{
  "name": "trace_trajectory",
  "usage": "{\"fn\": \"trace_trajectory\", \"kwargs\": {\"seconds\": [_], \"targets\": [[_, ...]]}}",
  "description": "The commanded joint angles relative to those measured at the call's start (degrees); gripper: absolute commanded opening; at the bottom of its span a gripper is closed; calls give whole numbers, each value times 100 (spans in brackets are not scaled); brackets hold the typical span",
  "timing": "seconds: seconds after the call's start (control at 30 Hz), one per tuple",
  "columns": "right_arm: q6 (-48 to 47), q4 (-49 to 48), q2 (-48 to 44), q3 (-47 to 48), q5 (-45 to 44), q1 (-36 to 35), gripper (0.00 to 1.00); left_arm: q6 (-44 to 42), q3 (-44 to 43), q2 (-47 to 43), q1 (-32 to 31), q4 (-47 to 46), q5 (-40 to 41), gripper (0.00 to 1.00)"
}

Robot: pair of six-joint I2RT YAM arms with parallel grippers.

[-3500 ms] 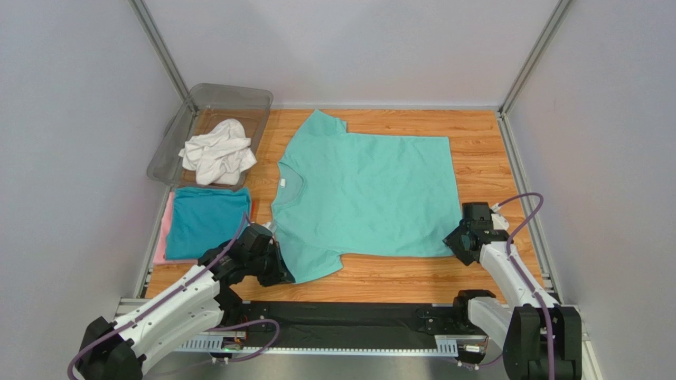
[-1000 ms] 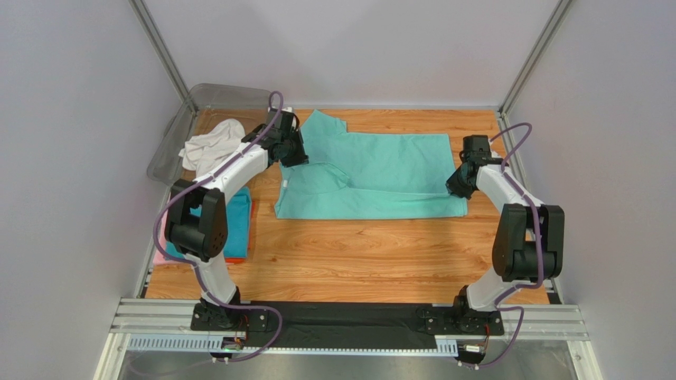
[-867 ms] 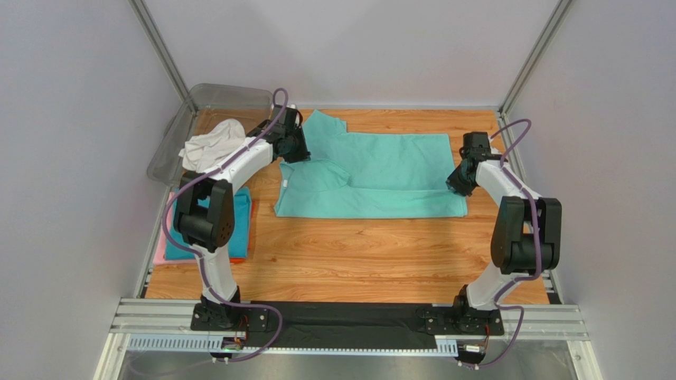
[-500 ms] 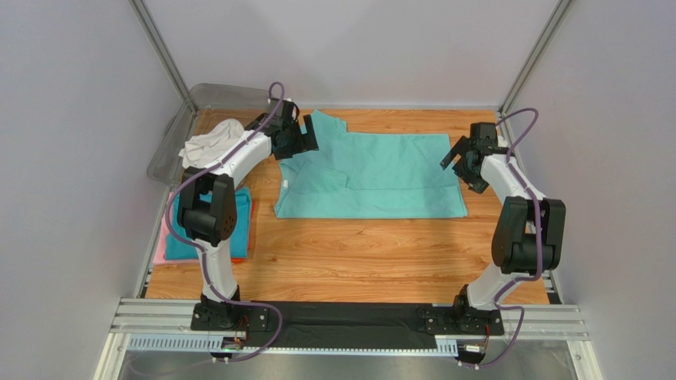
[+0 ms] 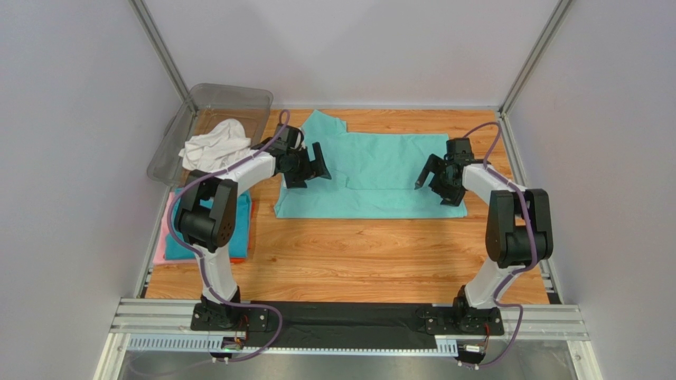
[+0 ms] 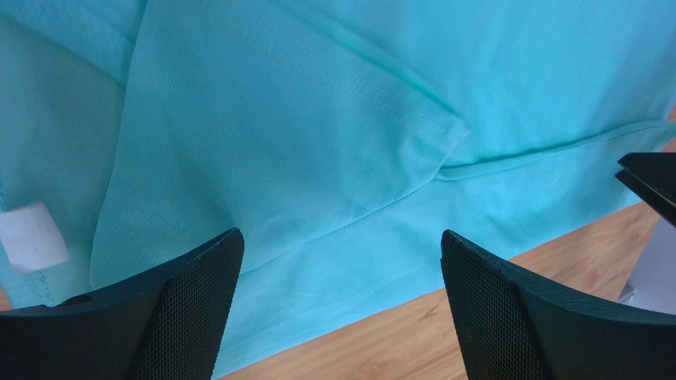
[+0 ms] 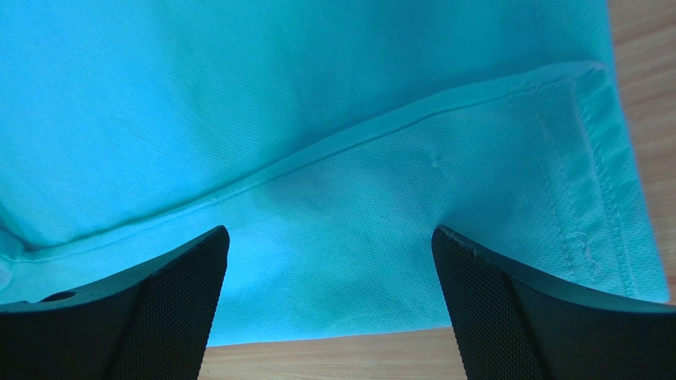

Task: Fold and stack the t-shirts
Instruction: Fold the tshirt

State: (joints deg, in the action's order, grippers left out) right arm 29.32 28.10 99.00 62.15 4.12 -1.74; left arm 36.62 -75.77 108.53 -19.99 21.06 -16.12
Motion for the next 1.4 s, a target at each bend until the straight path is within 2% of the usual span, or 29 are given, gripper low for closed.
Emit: {"fn": "trace_trajectory", "kwargs": {"seconds": [0.0,0.23,0.43,0.53,0.6,0.7,0.87,1.03,1.1,1.2,1.37], "targets": [[-93,-234,-39,-361,150,7,100,135,360,-77,-31,-155,-181,100],[39,-305,-706,-1512,387,-11,100,12,1379,-516,-102,-76,-128,100],[205,37,-1751,-2433,440,-11,100,336,2994,-1737,-400,12,345,100],[372,326,-2558,-2908,414,-20,100,740,3601,-2405,-821,30,635,100],[530,485,-2920,-3155,379,-20,100,1057,3814,-2862,-1120,82,741,100],[627,854,-3667,-3464,353,-28,100,1312,4043,-3407,-1244,266,812,100],[645,1127,-4598,-3184,608,-37,100,1129,3710,-4320,-1280,881,1163,100],[242,1601,-5127,-1840,-66,-46,100,707,2799,-4604,-1280,1303,1811,100],[118,1699,-5171,-1358,-332,-46,100,487,2428,-4473,-1280,1585,2172,100],[73,1699,-5251,-1144,-903,-46,100,136,1576,-3973,-1175,1857,2815,100],[101,1629,-5172,-1108,-1221,-37,100,-251,143,-2596,-438,1780,2641,100]]}}
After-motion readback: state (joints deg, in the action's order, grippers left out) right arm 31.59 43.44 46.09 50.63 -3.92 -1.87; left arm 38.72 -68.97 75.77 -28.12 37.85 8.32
